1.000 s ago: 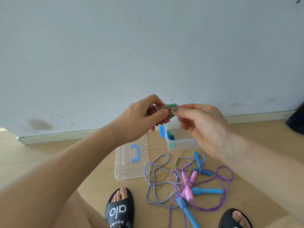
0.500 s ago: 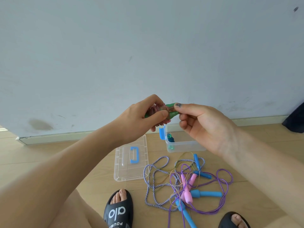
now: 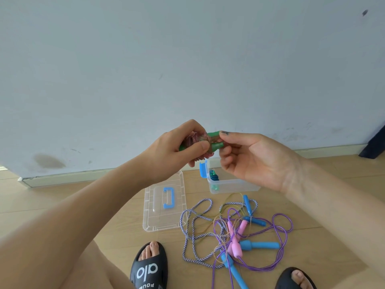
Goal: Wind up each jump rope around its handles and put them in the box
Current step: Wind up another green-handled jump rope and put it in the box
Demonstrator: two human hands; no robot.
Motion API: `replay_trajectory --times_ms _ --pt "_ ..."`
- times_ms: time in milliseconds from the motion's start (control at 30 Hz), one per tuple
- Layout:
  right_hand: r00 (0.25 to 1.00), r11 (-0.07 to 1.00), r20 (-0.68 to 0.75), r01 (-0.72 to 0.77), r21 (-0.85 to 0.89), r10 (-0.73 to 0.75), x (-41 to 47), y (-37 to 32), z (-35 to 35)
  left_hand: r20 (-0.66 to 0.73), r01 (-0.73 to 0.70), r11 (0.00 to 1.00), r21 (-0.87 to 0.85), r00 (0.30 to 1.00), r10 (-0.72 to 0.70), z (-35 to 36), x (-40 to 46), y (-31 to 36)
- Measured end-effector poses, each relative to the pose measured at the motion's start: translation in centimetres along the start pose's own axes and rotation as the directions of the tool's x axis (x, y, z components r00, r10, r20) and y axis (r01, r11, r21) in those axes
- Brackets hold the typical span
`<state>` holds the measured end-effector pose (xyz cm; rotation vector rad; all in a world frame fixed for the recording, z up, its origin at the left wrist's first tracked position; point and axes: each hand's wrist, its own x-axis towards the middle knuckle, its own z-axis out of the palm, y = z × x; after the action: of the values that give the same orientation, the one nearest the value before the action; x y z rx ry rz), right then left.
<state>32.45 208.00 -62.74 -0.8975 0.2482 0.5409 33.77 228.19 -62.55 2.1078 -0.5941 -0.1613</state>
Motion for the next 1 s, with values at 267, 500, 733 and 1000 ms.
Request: replay_trajectory --times_ms 267,500,733,1000 --pt "0.996 0.997 0.080 -0.043 -0.064 0.048 -0.1 0.0 -0.8 0.046 0.007 0.991 -0.135 0.999 -0.001 0.1 0.1 0.0" --pt "0.997 0.999 0.075 0.024 -0.036 -0.022 0.0 -0.1 -0.6 0.039 0.009 0.978 -0.207 0.999 -0.001 0.2 0.6 0.1" --pt "0.990 0.983 0.044 0.137 -0.122 -0.133 0.1 0.6 -0.3 0.043 0.001 0.978 -0.209 0.999 0.008 0.0 0.3 0.3" --pt "0.907 0.852 -0.105 0.336 -0.403 -0.407 0.8 1.7 0.0 -0.060 0.042 0.998 -0.046 0.997 -0.045 0.4 0.4 0.1"
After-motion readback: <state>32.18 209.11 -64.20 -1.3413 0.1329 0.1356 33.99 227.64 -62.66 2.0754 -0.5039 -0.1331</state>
